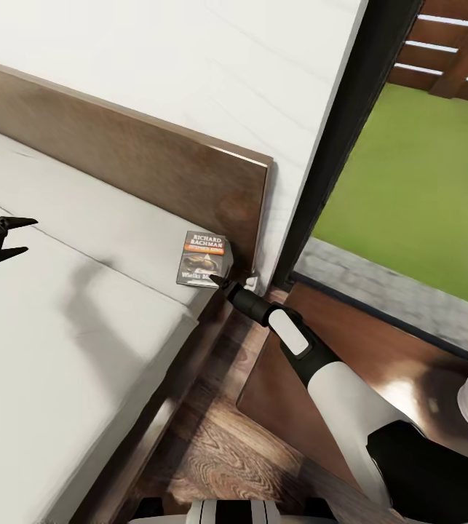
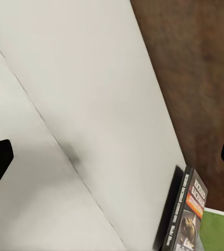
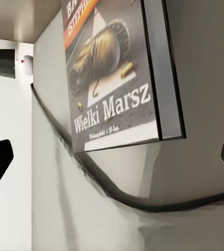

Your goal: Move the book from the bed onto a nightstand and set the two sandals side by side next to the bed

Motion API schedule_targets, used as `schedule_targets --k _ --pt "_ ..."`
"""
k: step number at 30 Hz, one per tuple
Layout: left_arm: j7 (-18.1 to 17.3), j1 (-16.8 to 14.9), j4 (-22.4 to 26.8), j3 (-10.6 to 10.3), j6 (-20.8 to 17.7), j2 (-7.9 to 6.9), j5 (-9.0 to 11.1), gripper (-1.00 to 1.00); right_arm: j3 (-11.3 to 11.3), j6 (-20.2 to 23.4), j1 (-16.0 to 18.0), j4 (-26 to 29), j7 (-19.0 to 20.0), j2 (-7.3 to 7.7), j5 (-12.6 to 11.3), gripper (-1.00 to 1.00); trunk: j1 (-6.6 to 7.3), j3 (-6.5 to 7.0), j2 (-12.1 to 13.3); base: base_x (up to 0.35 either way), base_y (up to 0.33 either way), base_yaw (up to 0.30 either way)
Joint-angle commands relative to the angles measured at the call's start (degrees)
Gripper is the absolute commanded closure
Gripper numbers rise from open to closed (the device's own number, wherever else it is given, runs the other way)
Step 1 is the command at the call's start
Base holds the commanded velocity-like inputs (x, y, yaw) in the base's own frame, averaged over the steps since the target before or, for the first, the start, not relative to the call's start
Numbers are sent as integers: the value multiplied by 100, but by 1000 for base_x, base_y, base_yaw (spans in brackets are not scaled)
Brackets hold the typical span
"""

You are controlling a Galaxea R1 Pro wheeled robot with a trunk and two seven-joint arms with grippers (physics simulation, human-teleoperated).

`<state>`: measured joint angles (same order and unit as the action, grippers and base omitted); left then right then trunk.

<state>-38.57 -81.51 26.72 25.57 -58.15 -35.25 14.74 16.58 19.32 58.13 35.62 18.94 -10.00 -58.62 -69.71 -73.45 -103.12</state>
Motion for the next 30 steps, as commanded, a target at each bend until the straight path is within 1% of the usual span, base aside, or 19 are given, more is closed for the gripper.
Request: schedule_targets --k 1,30 --pt "-37 -5 -2 27 -21 1 -42 -100 3 20 2 -2 5 0 -35 -100 0 -3 -1 0 0 16" --pt "-37 -5 -8 20 -21 -5 -50 -100 3 18 3 -2 5 0 -45 -100 0 -3 -1 0 0 3"
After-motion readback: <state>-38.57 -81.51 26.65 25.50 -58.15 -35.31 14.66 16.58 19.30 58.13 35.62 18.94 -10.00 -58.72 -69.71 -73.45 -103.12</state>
